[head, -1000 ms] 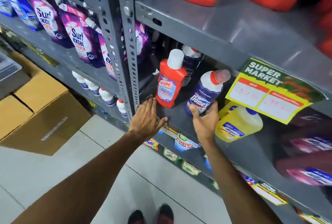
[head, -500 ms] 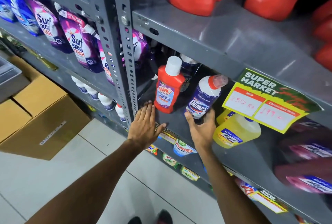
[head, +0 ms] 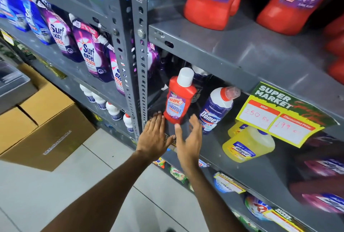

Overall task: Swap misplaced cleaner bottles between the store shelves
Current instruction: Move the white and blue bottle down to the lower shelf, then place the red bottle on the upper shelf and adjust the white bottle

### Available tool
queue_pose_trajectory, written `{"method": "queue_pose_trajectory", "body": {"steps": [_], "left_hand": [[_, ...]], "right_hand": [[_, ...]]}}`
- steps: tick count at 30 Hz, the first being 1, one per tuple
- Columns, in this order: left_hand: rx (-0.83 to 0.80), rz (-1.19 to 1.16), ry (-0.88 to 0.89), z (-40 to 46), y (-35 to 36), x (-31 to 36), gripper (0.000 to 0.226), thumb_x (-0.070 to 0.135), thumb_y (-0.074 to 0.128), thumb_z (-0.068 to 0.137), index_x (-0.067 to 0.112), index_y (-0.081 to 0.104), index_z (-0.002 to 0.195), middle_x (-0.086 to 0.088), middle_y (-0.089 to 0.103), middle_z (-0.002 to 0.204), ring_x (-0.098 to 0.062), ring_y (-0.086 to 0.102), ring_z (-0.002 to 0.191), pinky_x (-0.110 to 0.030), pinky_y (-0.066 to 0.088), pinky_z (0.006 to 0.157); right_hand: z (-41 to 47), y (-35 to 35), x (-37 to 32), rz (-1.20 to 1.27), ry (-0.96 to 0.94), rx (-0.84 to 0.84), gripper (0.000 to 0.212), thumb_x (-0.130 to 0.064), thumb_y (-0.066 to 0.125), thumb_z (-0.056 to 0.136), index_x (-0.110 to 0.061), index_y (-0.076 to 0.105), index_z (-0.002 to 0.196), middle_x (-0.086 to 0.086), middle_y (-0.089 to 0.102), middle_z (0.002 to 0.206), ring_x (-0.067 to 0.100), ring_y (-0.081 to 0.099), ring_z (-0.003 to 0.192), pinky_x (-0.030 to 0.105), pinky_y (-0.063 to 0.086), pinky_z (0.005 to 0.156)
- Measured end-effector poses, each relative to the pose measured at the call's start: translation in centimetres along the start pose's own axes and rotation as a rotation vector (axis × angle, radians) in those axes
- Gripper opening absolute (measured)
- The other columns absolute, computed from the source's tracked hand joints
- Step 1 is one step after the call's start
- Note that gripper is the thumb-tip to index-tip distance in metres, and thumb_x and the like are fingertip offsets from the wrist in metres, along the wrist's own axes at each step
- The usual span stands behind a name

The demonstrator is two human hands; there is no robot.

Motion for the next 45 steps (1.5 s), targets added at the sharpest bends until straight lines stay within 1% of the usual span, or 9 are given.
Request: {"method": "queue_pose_trajectory", "body": {"steps": [7,9,13,16,20,30,35,38,45], "left_hand": [[-0.046,0.064,0.026,-0.1,-0.6,-0.2,0.11,0.074,-0.028,0.085,-0.001,-0.007,0.161,-0.021,-0.008,0.172,-0.033,-0.007,0.161,-0.047,0.004,0.131],[-0.05,0.103,0.05,-0.5,-0.7,-0.6,0.105,0.075,-0.018,0.09,-0.002,-0.007,0.161,-0.023,-0.006,0.172,-0.034,-0.005,0.161,-0.047,0.006,0.131],[-0.023,0.022,0.099,-3.2,-2.2,-0.9,0.096,0.072,0.005,0.103,-0.002,0.005,0.162,-0.022,0.001,0.172,-0.033,0.0,0.161,-0.048,0.009,0.131],[0.075,0.032,0.118,-5.8,-4.8,-1.2,0.089,0.066,0.021,0.107,-0.006,0.025,0.159,-0.025,0.02,0.169,-0.036,0.02,0.158,-0.049,0.019,0.129],[0.185,0.079,0.145,-9.4,-9.9,-0.9,0.086,0.062,0.034,0.105,-0.008,0.035,0.155,-0.027,0.032,0.164,-0.037,0.032,0.153,-0.043,0.009,0.13],[0.343,0.061,0.262,-12.4,-23.5,1.6,0.088,0.064,0.034,0.107,0.003,0.009,0.164,-0.019,0.009,0.173,-0.028,0.003,0.162,-0.047,0.012,0.131],[0.476,0.017,0.246,-9.9,-31.1,2.9,0.092,0.066,0.033,0.105,-0.002,0.014,0.163,-0.021,0.009,0.173,-0.03,0.006,0.162,-0.047,0.011,0.131],[0.526,0.042,0.219,-8.4,-33.9,4.0,0.093,0.067,0.029,0.105,-0.006,0.016,0.161,-0.025,0.012,0.172,-0.033,0.009,0.161,-0.046,0.012,0.131],[0.342,0.003,0.105,-4.3,-34.5,6.0,0.112,0.08,-0.003,0.089,-0.005,0.003,0.162,-0.023,0.003,0.173,-0.031,0.001,0.162,-0.044,0.004,0.132]], "right_hand": [[4.8,1.5,-1.9,-0.073,-0.014,-0.068,0.056,-0.029,0.083,0.089,-0.008,0.055,0.132,0.01,0.073,0.12,0.017,0.069,0.102,0.022,0.057,0.091],[5.0,1.4,-2.1,-0.086,0.015,-0.103,0.052,-0.027,0.082,0.089,-0.006,0.057,0.129,0.012,0.074,0.119,0.016,0.068,0.098,0.031,0.058,0.089],[3.0,-0.1,-2.5,-0.107,0.015,-0.122,0.049,-0.021,0.084,0.087,-0.006,0.06,0.128,0.007,0.073,0.116,0.015,0.068,0.098,0.013,0.054,0.083],[0.2,-1.8,-3.5,-0.088,0.043,-0.162,0.046,-0.019,0.082,0.087,-0.013,0.062,0.128,0.005,0.073,0.118,0.018,0.071,0.104,0.031,0.059,0.091],[-3.2,-4.5,-7.2,-0.136,0.021,-0.184,0.047,-0.027,0.082,0.087,-0.021,0.062,0.13,-0.002,0.075,0.117,0.011,0.072,0.1,0.024,0.058,0.086],[-7.4,-12.0,-20.3,-0.11,-0.209,-0.133,0.045,-0.033,0.088,0.082,-0.032,0.068,0.122,-0.028,0.074,0.098,-0.008,0.073,0.092,0.017,0.057,0.084],[-5.8,-15.6,-26.9,-0.056,-0.321,-0.068,0.044,-0.038,0.085,0.081,-0.031,0.067,0.12,-0.015,0.08,0.103,0.003,0.076,0.093,0.035,0.062,0.087],[-4.1,-17.8,-30.7,-0.082,-0.377,0.001,0.042,-0.031,0.088,0.08,-0.025,0.07,0.117,-0.018,0.078,0.096,-0.007,0.073,0.088,0.025,0.059,0.084],[1.0,-20.0,-34.3,-0.116,-0.41,0.084,0.053,-0.036,0.086,0.075,-0.033,0.067,0.124,-0.014,0.079,0.112,0.003,0.075,0.102,0.039,0.062,0.093]]}}
Point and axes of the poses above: each hand's wrist, its own z-axis towards the middle knuckle, its own y-axis out of the palm, x = y × z, the point moved 1 cm from there along z, towards the middle knuckle
